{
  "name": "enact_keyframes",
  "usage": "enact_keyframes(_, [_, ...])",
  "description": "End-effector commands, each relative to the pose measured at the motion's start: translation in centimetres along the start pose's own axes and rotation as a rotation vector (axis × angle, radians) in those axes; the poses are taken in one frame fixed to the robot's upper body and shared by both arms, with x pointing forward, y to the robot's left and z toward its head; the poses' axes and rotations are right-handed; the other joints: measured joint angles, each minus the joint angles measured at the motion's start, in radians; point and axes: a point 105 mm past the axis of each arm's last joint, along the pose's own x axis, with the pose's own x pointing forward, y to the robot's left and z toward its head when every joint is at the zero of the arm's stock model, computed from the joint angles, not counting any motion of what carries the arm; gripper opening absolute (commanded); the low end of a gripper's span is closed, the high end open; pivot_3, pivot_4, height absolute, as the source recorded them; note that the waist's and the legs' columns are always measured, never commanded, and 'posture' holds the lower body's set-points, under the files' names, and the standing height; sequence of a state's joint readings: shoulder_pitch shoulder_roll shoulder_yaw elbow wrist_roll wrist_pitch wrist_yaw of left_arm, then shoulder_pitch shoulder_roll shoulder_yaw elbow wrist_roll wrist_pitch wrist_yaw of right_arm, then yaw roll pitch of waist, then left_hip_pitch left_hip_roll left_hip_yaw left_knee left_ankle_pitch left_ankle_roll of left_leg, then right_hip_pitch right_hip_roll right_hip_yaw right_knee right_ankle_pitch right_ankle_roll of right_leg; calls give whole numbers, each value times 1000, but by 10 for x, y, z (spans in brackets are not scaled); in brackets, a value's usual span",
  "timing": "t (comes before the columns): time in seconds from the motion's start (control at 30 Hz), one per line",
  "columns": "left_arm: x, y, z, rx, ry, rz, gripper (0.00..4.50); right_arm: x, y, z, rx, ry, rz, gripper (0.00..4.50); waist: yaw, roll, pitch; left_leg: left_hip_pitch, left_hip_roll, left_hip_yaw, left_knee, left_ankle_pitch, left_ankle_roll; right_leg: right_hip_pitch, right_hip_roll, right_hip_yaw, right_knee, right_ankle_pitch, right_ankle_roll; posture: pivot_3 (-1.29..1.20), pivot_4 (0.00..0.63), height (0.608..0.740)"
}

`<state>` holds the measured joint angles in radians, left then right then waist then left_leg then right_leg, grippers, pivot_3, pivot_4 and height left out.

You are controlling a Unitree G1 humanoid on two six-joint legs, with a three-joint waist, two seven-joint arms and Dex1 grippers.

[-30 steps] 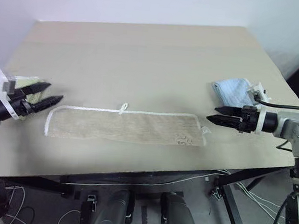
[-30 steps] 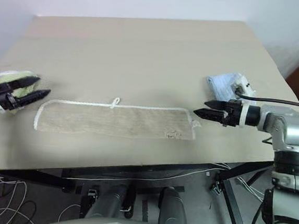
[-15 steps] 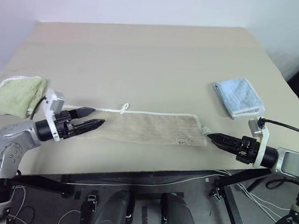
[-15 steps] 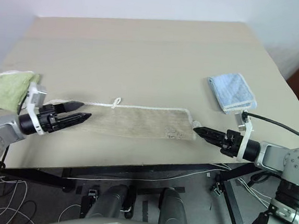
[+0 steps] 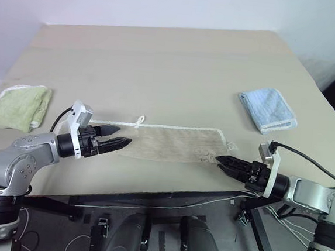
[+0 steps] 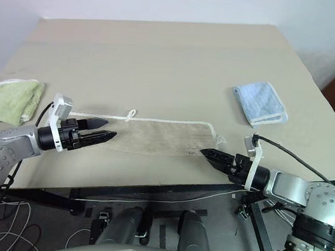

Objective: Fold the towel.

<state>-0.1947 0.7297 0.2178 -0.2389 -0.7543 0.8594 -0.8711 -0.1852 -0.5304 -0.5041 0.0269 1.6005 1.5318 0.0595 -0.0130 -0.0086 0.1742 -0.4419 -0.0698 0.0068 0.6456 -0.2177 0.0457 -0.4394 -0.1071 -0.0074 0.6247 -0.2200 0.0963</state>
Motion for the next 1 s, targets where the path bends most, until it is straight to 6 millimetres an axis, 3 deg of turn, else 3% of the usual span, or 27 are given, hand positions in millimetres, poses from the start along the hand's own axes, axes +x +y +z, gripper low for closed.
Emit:
enact_keyframes(0.03, [-1, -7, 4, 47, 2, -21, 4076, -9, 3, 13, 11, -69, -16, 4500, 0, 0, 0, 0, 0, 0, 0, 0, 0, 0, 0, 0, -1, 0, 0, 0, 150, 740])
enact_keyframes(0.17, [-1, -6, 3, 48, 2, -18, 4076, -20, 3, 24, 49, -109, -19, 4500, 1, 0, 0, 0, 0, 0, 0, -1, 2, 3, 0, 0, -7, 0, 0, 0, 150, 740])
enact_keyframes(0.5, [2, -5, -1, 59, 12, -22, 4076, -1, -2, 6, 140, -109, -28, 4500, -1, 0, 0, 0, 0, 0, -2, -3, 5, 5, 0, 0, -12, 0, 0, 0, 150, 740])
enact_keyframes(0.7, [2, -4, -2, 50, 12, -23, 4076, -14, -10, 10, 145, -147, -78, 4500, 1, 0, 0, 0, 0, 0, -2, -3, 5, 5, 0, 0, -12, 0, 0, 0, 150, 740])
enact_keyframes(0.83, [2, -3, -4, 44, 17, -25, 4076, -27, 2, 21, 87, -175, -43, 4500, 4, 1, 0, 0, 0, 0, -2, -3, 5, 5, 0, 0, -13, 0, 0, 0, 150, 740])
enact_keyframes(1.0, [6, -2, -5, 41, 19, -34, 4076, -34, 21, 17, 5, -131, 24, 4500, 3, 1, 0, -1, 0, 0, -2, -3, 5, 5, 0, 0, -14, 0, 0, 0, 150, 740])
